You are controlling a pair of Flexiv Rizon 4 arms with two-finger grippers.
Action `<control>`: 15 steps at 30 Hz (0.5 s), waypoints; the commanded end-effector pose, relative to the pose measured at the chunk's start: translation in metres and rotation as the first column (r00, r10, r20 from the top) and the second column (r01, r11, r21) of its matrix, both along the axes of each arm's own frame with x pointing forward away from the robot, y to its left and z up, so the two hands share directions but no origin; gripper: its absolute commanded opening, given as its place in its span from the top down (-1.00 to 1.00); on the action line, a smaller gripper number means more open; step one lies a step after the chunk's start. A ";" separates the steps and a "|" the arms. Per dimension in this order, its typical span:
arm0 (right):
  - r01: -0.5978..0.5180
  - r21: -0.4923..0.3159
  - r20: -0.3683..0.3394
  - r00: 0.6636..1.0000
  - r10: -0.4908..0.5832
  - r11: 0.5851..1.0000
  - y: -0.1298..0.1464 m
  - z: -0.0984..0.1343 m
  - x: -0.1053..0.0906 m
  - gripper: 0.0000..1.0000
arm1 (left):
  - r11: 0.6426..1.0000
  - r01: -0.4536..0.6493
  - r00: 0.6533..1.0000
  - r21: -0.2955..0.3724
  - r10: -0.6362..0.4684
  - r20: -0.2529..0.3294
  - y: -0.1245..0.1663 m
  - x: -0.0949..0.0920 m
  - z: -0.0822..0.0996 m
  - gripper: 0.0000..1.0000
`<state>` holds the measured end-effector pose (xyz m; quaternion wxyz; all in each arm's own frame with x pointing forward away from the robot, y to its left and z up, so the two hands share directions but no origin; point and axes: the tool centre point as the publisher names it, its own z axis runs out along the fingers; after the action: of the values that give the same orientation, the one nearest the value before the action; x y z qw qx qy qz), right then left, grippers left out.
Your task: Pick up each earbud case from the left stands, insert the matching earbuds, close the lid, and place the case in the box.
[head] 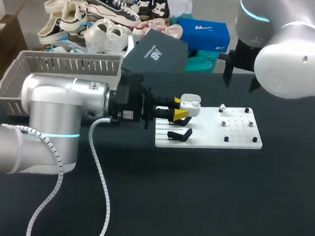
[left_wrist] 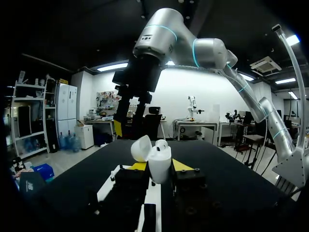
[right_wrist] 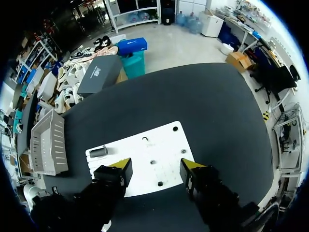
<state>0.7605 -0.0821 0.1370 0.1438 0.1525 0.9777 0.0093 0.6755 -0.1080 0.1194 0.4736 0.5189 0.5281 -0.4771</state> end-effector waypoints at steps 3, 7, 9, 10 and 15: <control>0.020 0.009 0.014 1.000 -0.020 1.000 0.004 -0.028 0.019 -0.51 | 1.000 -0.002 1.000 -0.002 0.002 0.001 -0.001 0.000 -0.001 1.00; 0.028 0.015 0.000 1.000 -0.028 1.000 0.007 -0.044 0.027 -0.36 | 1.000 -0.002 1.000 -0.002 0.002 0.001 -0.001 0.000 -0.001 1.00; 0.041 0.027 -0.011 0.999 -0.041 0.999 0.007 -0.051 0.031 -0.16 | 1.000 -0.002 1.000 -0.002 0.002 0.001 -0.001 0.000 -0.001 1.00; 0.046 0.030 -0.012 0.999 -0.045 0.999 0.007 -0.054 0.033 -0.12 | 1.000 -0.002 1.000 -0.002 0.002 0.001 -0.001 0.000 -0.001 1.00; 0.053 0.042 -0.029 0.998 -0.052 0.998 0.008 -0.065 0.034 -0.01 | 1.000 -0.002 1.000 -0.002 0.002 0.001 -0.001 0.000 -0.001 1.00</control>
<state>0.7885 -0.0765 0.0768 0.1311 0.1800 0.9745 0.0266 0.6755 -0.1080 0.1194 0.4736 0.5189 0.5281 -0.4771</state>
